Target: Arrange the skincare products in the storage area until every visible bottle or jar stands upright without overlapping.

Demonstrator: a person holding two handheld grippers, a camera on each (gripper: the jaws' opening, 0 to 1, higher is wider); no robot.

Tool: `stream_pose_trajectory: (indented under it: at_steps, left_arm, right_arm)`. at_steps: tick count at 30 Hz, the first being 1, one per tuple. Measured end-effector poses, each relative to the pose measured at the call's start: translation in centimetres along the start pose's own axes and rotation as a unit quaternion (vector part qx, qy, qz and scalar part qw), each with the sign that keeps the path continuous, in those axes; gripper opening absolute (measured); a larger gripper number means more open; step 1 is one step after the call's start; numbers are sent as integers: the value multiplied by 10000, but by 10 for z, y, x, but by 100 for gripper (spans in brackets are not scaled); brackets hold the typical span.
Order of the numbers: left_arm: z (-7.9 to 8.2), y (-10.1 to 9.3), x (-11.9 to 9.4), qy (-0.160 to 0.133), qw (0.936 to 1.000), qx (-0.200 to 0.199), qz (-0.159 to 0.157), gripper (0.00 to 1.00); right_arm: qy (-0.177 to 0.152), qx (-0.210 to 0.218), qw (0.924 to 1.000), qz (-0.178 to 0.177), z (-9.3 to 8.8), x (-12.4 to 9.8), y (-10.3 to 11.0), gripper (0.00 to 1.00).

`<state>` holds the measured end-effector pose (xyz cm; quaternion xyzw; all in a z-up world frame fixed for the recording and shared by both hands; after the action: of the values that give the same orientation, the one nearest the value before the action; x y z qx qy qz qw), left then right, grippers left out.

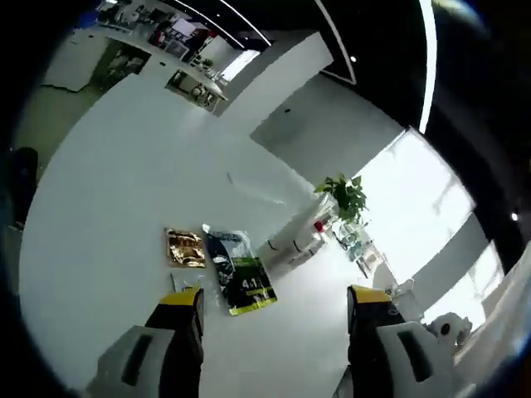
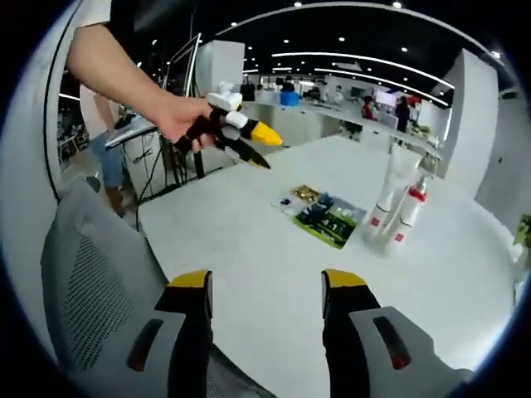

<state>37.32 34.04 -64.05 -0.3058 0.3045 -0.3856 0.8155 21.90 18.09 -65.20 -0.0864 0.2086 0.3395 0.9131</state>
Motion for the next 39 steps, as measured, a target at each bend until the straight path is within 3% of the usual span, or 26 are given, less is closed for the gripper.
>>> stream_pose_trajectory:
  at_steps: [1, 6, 8, 13, 15, 20, 22, 24, 31, 34, 39]
  left_arm:
    - [-1, -15, -9, -150, 9997, -34, -200, 74]
    - [-3, -58, -37, -839, 9949, 30, -556, 80]
    - [-8, -64, -47, -949, 9940, 312, -441, 82]
    - [-34, -82, -61, -616, 9926, 1007, -270, 83]
    - [-44, -89, -66, -565, 9919, 1112, -216, 83]
    - [-63, -93, -78, -633, 9905, 1221, 33, 87]
    - [-67, -90, -83, -836, 9881, 1275, 216, 92]
    - [-69, -89, -88, -1031, 9816, 1551, 417, 100]
    - [-85, -98, -100, -1079, 9697, 2105, 606, 100]
    - [-90, -102, -100, -1139, 9592, 2498, 675, 100]
    - [-105, -103, -100, -1110, 9640, 2329, 641, 100]
  right_arm:
    - [-76, 46, 10000, -11, 2, -1, -1, 57]
    - [-148, 137, 9998, 68, 5, 0, 2, 64]
    - [-181, 143, 9996, 147, 6, 0, 6, 64]
    - [-363, 170, 9989, 247, 13, -4, 9, 66]
    - [-448, 200, 9986, 183, 16, -6, 6, 67]
    - [-738, 313, 9968, 19, 26, -14, -2, 71]
    - [-829, 267, 9962, -16, 30, -17, -3, 74]
    - [-864, 271, 9959, -34, 31, -19, -5, 76]
    - [-1098, 240, 9935, -168, 44, -33, -14, 80]
    - [-1250, 373, 9913, -167, 48, -39, -20, 82]
    - [-1302, 526, 9899, -210, 46, -47, -21, 84]
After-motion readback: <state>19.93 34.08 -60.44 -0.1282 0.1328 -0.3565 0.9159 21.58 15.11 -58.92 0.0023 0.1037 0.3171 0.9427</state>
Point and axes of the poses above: the point that each gripper's makers call its tool centre point, and the gripper's own axes: x roughly forward along the fingers, y roughly to its left, z roughly out of its top, the point moved 2 cm from there along -x, roughly backward along the fingers
